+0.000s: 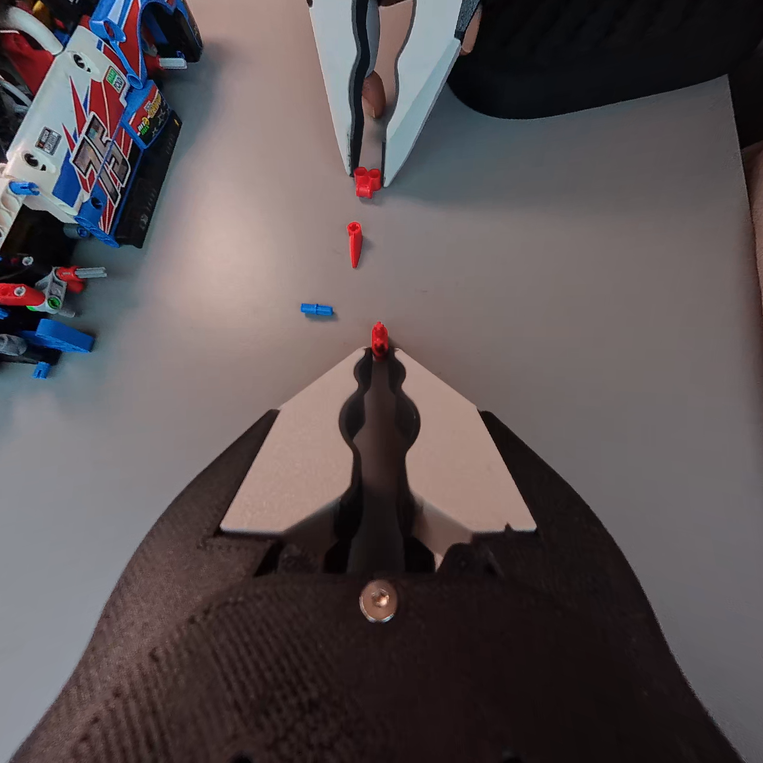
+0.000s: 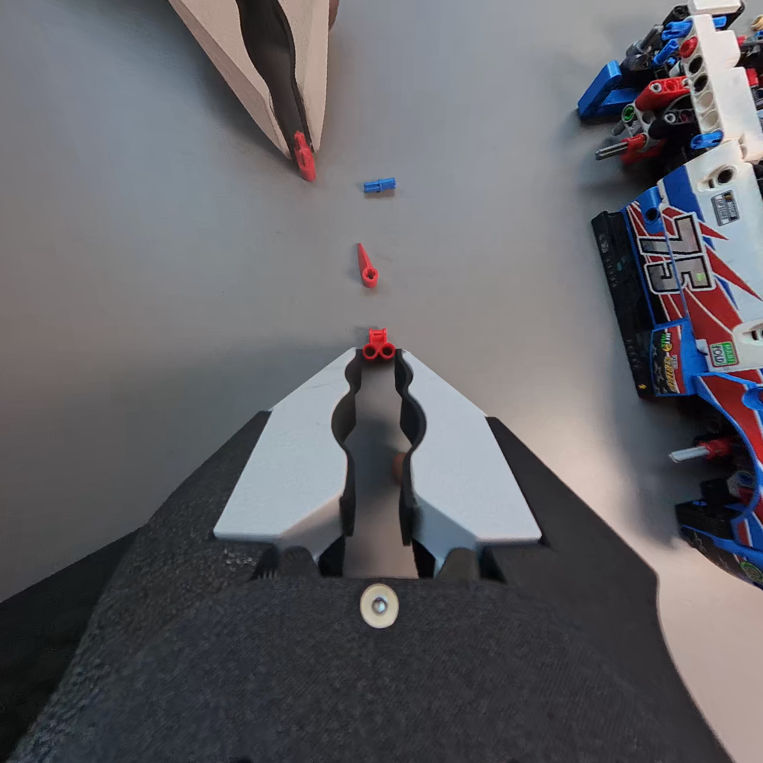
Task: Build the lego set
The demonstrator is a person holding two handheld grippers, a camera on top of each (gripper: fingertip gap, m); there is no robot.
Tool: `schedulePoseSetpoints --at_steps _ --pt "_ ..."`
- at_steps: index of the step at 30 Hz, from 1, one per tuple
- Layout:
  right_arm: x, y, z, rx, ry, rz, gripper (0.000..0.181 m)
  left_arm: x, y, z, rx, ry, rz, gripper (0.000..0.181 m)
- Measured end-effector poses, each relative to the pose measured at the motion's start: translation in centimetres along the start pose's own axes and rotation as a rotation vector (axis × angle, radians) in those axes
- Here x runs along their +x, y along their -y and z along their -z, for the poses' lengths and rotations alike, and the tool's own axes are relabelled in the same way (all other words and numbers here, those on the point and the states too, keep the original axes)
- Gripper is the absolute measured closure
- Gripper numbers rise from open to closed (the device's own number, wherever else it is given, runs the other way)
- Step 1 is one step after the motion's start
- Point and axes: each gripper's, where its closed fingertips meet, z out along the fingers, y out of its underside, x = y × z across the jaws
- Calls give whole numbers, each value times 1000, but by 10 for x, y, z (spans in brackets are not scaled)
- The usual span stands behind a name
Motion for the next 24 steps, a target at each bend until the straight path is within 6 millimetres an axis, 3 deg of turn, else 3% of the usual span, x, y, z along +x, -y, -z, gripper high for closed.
schedulePoseSetpoints --at_steps 8,17,20,22,24 --pt "5 0 0 -7 -33 -18 168 2 1 0 4 -1 -12 176" --pt "51 -13 12 -32 -259 -168 165 4 2 -1 5 -5 -17 176" --pt "43 11 15 73 -231 -134 157 4 2 -1 4 -3 -13 176" --pt "22 27 10 120 -133 -69 157 4 2 -1 4 -2 -14 176" --pt "1 30 -1 93 -45 -13 158 4 2 -1 4 0 -17 176"
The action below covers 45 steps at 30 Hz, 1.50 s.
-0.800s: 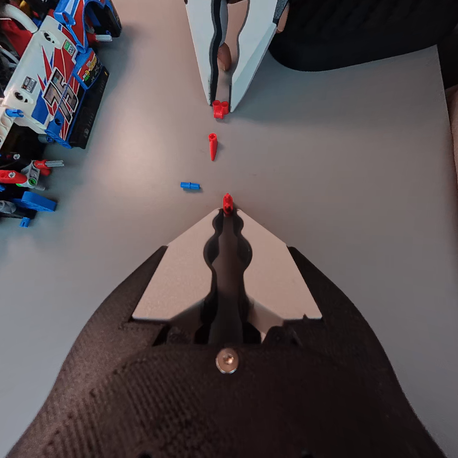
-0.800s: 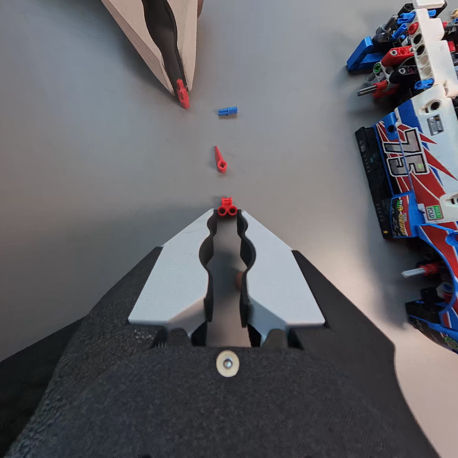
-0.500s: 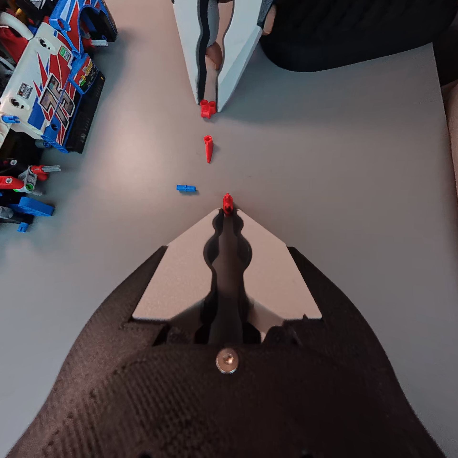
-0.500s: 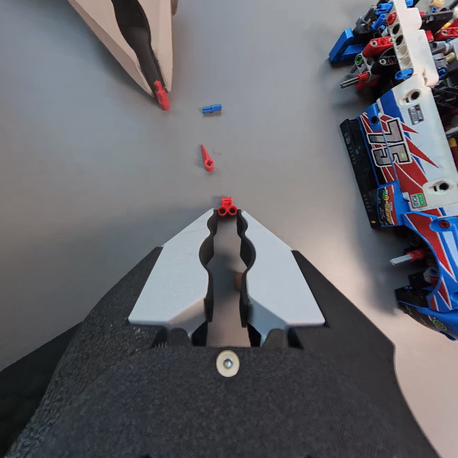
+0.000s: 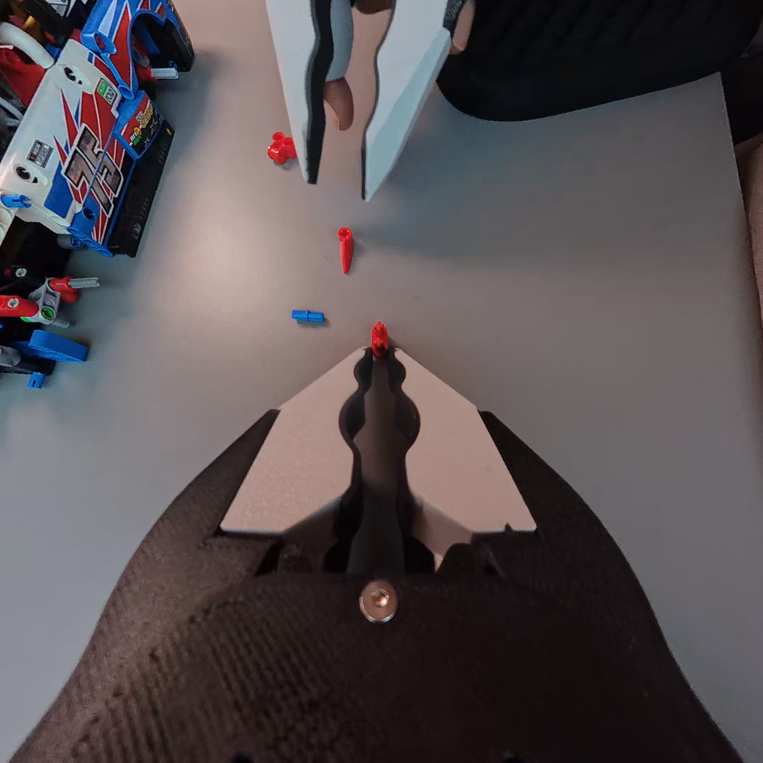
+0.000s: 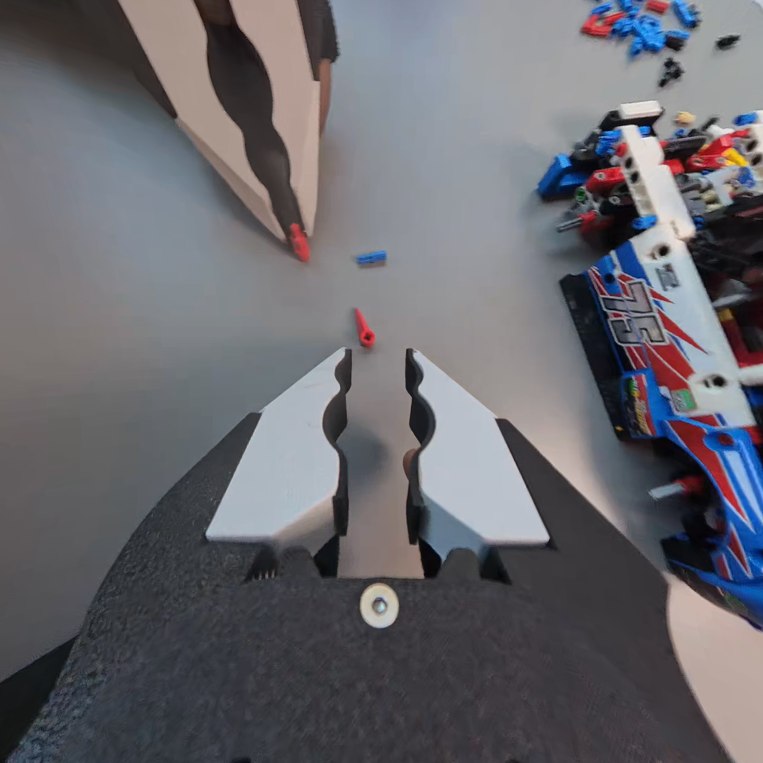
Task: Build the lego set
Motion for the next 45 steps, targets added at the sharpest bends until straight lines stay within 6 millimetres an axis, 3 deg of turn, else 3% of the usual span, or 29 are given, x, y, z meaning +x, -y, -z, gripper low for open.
schedulePoseSetpoints --at_steps 3,7,10,13,17,20,22,29,32,35,40,45 --pt "-13 1 -14 -33 60 17 159 0 0 0 -1 1 -2 176" --pt "-7 1 -22 -58 34 3 176 0 0 0 1 2 -1 176" --pt "-8 5 -20 -32 40 20 176 -2 2 1 17 -3 36 168" --pt "-9 39 -7 180 1 83 176 -6 22 15 163 -60 176 162" --pt "-29 83 15 430 -32 261 176 -8 54 41 411 -261 440 160" --pt "-31 88 11 409 -142 430 176 -10 71 63 576 -481 663 164" --pt "-36 91 12 420 -169 505 176 -10 69 64 579 -556 751 163" --pt "-48 103 16 441 -224 657 176 12 70 59 527 -705 761 176" --pt "-47 110 22 502 -220 590 176 12 75 65 575 -723 746 177" --pt "-39 118 31 616 -142 360 166 11 81 71 643 -660 647 178" --pt "-21 124 43 734 52 -140 162 -14 87 73 691 -195 343 177" --pt "-17 135 33 795 84 -399 164 -28 93 78 668 181 92 177"
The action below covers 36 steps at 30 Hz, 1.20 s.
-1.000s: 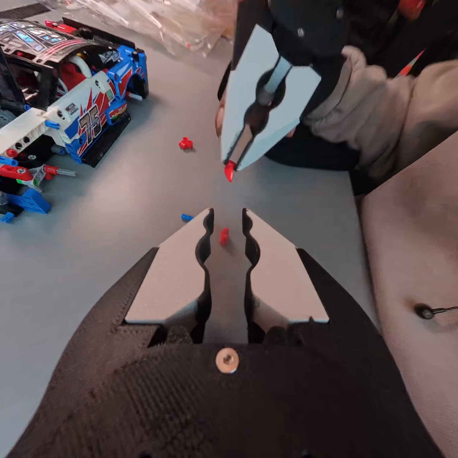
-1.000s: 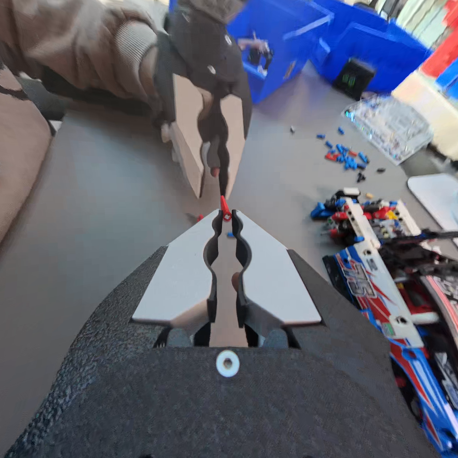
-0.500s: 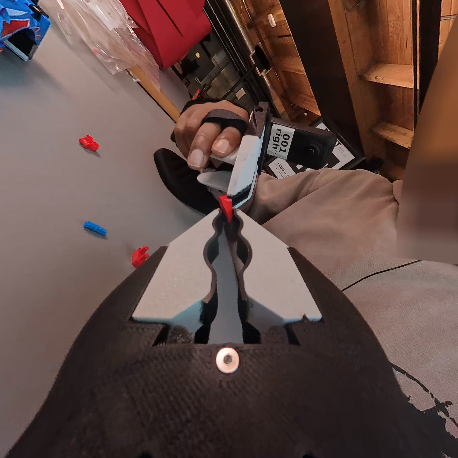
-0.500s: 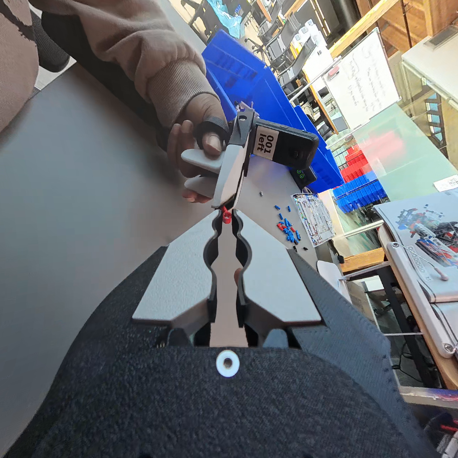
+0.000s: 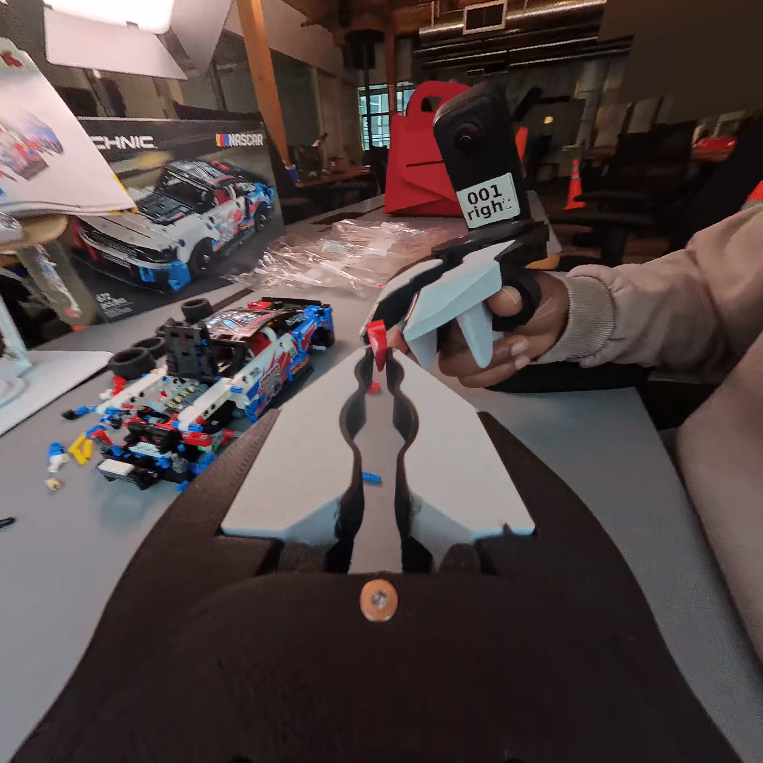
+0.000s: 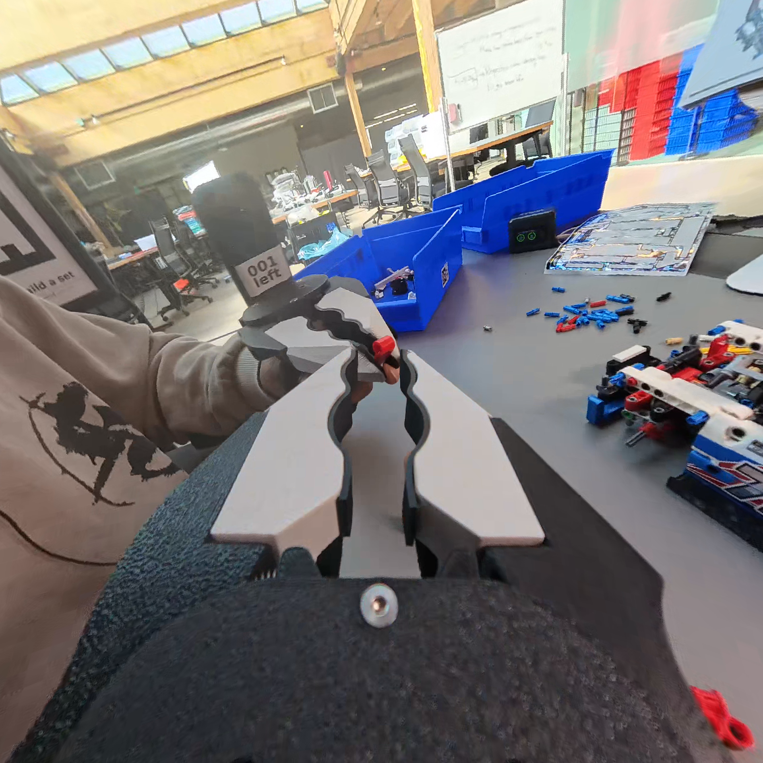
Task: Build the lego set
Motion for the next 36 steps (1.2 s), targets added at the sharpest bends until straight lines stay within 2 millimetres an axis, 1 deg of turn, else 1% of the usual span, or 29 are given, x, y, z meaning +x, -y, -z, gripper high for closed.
schedulePoseSetpoints --at_steps 2,5,7,8,10,12,15,18,20,22,24,26,28,30,32,36 --pt "5 2 -4 33 -65 -4 171 -4 1 1 -7 66 -88 177" --pt "4 5 -7 65 -92 -1 175 -8 3 3 -15 132 -179 177" --pt "4 4 -7 57 -101 27 177 -8 1 2 -30 150 -212 177" --pt "5 3 -7 34 -91 57 177 -7 0 1 -36 134 -198 176" --pt "2 1 -5 -43 -35 146 178 -2 -1 2 -32 48 -82 174" --pt "8 -2 0 -162 -42 322 178 -2 -1 4 -18 -35 98 165" --pt "8 -13 4 -317 -21 545 178 -6 -4 6 -15 -113 334 160" --pt "10 -27 1 -425 -32 674 178 -1 -11 3 -53 -162 420 159" --pt "9 -35 -2 -456 -27 695 178 6 -18 0 -97 -190 417 162" --pt "13 -41 -2 -481 -42 718 178 7 -24 -1 -129 -176 416 160" --pt "14 -41 -1 -475 -46 712 178 5 -24 -2 -131 -162 418 164" --pt "13 -39 1 -465 -43 717 178 3 -23 -2 -114 -159 458 173" --pt "12 -38 2 -474 -49 747 178 4 -22 -2 -105 -186 514 172" --pt "13 -40 2 -488 -64 794 178 4 -24 -2 -112 -188 527 173" --pt "12 -36 1 -451 -72 800 178 2 -20 -1 -86 -198 563 173" --pt "10 -21 -4 -314 -91 715 176 -5 -4 2 40 -222 681 174"
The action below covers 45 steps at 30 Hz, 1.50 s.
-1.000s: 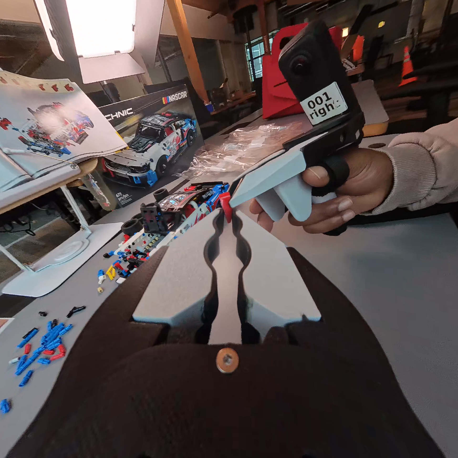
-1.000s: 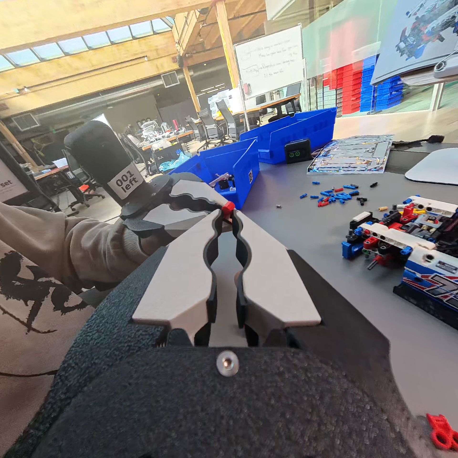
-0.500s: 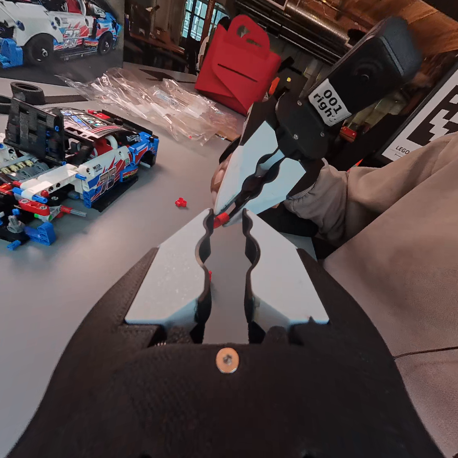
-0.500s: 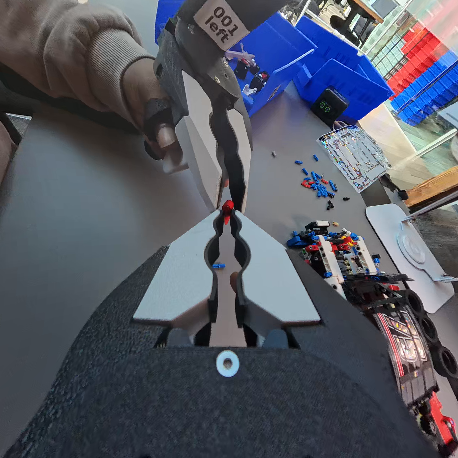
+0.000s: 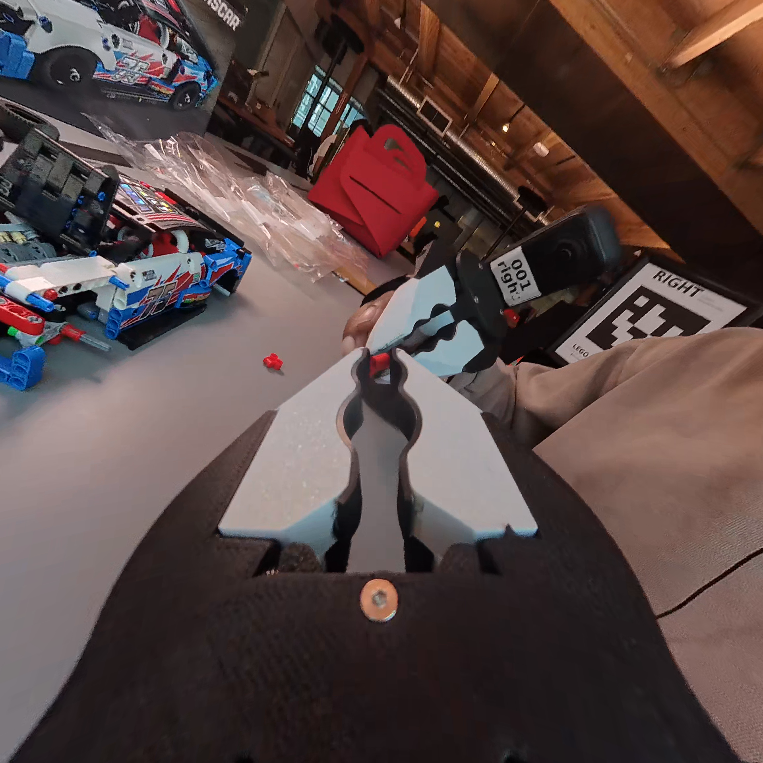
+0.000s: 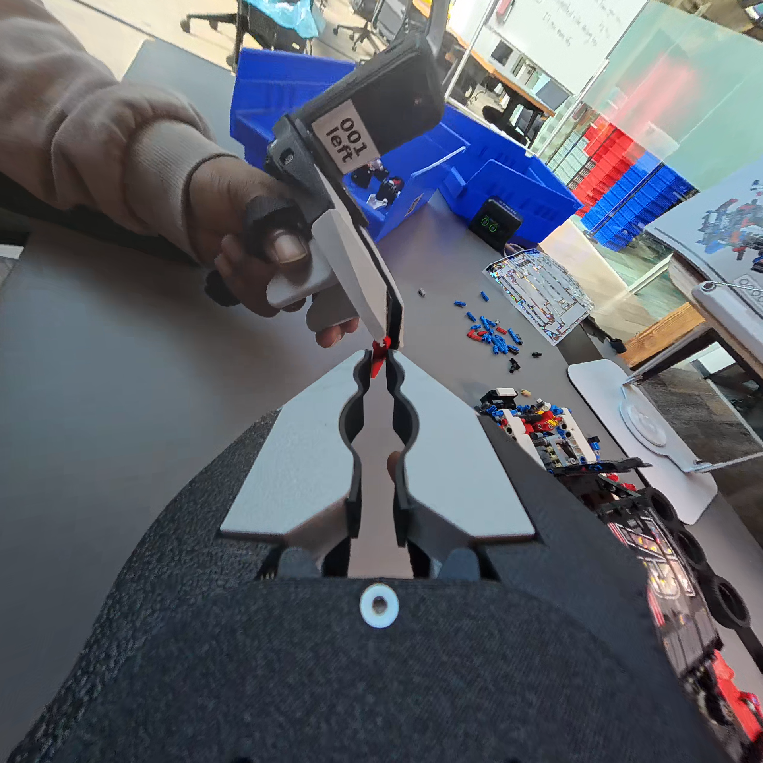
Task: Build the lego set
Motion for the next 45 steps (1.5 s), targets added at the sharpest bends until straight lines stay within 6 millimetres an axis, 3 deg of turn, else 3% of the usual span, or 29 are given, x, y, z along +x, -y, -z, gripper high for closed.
schedulePoseSetpoints --at_steps 8,20,24,26,29,32,38,41,45 --pt "9 6 -3 78 -53 -112 175 3 16 3 155 -89 155 175" --pt "9 7 -3 91 -45 -118 177 2 14 3 139 -92 170 175" --pt "-2 -12 1 -67 138 -158 177 -7 -5 0 -48 23 -32 166" --pt "-20 -34 4 -216 298 -199 177 -20 -26 3 -232 124 -231 159" --pt "-37 -68 2 -403 406 -212 177 -38 -64 11 -493 212 -435 157" --pt "-52 -78 -4 -450 473 -189 177 -40 -89 9 -619 209 -509 160" --pt "-56 -87 -7 -506 509 -152 177 -48 -107 3 -724 232 -602 164" --pt "-55 -87 -7 -514 517 -149 177 -49 -109 1 -742 223 -634 175" --pt "-55 -90 -4 -535 534 -139 177 -49 -109 0 -744 209 -644 176"
